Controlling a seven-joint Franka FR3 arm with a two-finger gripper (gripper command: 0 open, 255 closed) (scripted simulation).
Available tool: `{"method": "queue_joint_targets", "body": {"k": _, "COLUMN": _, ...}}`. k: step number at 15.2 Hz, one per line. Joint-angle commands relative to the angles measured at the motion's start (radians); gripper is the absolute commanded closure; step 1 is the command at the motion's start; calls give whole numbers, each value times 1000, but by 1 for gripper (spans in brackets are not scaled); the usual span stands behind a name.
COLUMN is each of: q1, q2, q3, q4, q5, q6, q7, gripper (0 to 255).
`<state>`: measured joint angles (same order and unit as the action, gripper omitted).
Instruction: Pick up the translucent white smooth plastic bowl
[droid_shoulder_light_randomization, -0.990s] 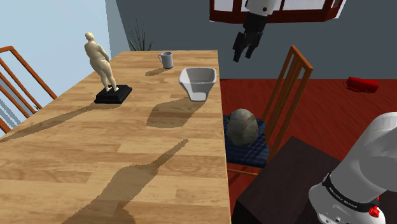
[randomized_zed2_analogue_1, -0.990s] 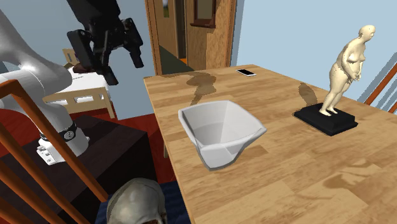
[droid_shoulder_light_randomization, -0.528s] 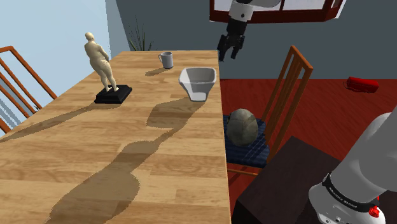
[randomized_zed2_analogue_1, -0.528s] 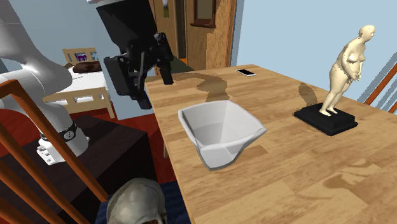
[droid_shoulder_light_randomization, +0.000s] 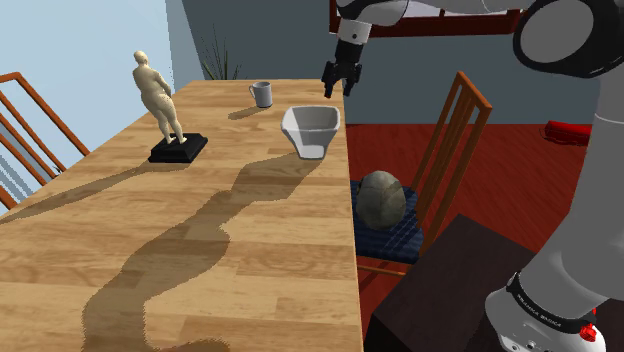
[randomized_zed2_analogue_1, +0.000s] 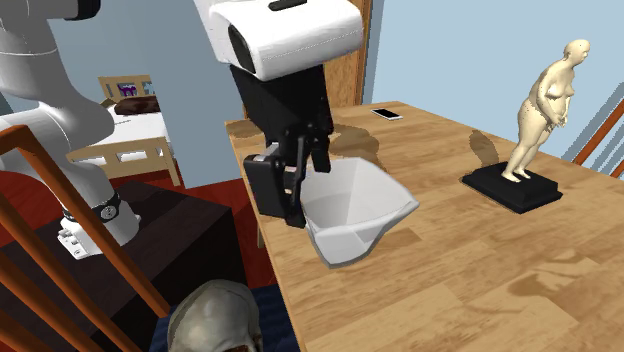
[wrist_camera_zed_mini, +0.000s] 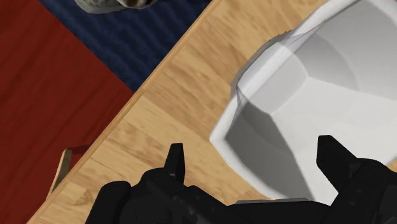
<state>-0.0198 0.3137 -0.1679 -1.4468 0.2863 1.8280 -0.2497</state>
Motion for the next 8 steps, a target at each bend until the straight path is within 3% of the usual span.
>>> {"method": "queue_joint_targets", "body": {"k": 1, "q1": -11, "q2": 72, "q3": 2, "q4": 83, "q5": 17, "q6": -17, "q7": 0, "gripper": 0}}
{"method": "queue_joint_targets", "body": {"k": 8, "q1": -7, "q2": 74, "q3": 5, "q4": -14, "q5": 25, "q6": 79, "q7": -23, "gripper": 0}}
